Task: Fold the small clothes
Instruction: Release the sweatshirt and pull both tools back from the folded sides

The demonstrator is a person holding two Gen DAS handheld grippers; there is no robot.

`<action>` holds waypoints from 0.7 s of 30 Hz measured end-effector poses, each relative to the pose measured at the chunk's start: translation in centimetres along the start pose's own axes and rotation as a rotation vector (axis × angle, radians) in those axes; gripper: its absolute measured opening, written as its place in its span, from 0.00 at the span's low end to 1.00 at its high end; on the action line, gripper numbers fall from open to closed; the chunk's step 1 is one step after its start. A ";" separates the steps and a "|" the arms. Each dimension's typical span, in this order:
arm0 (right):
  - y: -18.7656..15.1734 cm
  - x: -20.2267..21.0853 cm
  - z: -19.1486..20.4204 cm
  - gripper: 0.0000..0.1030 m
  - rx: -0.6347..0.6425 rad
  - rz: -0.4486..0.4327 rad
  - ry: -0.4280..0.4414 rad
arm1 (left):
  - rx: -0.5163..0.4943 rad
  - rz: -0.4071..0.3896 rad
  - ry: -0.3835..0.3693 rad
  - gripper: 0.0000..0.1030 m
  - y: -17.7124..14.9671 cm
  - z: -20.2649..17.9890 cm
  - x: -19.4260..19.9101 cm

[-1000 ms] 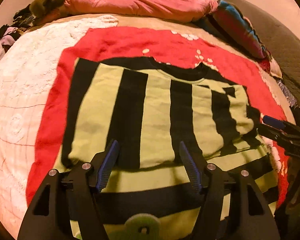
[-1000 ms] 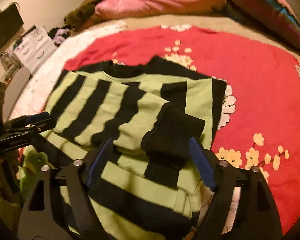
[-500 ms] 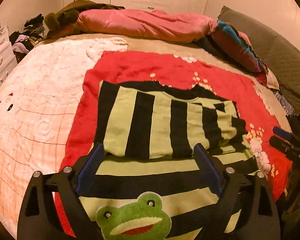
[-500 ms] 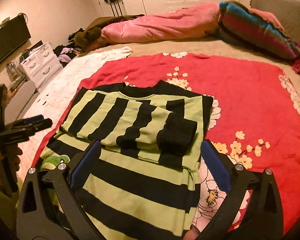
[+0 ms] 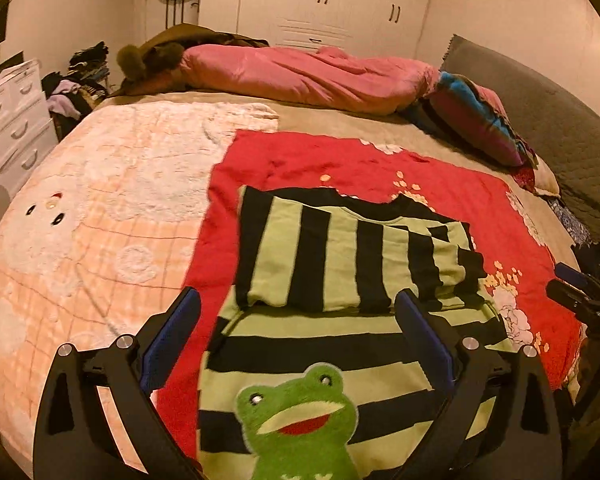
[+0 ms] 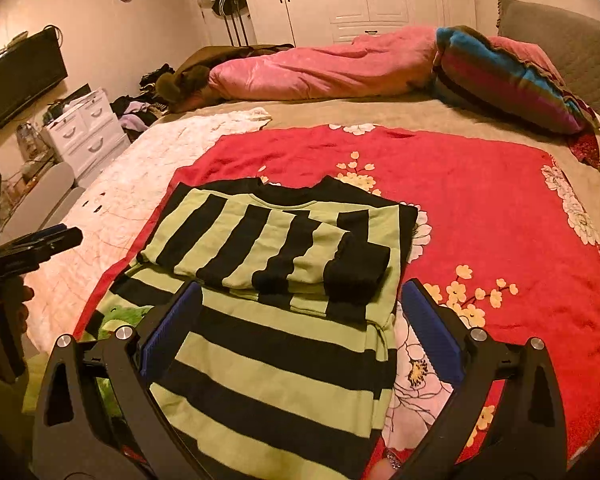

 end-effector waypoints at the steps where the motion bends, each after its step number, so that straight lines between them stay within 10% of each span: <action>1: 0.0 0.2 0.1 0.91 0.003 -0.001 -0.002 | 0.006 -0.004 0.007 0.94 -0.1 0.4 0.4; 21: -2.9 4.0 1.3 0.91 0.040 0.020 -0.016 | 0.008 -0.012 0.068 0.94 -3.8 3.5 5.1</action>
Point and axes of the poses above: each gripper's, at about its wrist camera, not at the fingertips, and x roughly against the way its jaws point, z to its left, y to its top, the point moved 5 cm from there along -x, roughly the way its jaws point, and after that the axes turned 1 degree about -y, right-handed, at the moved point
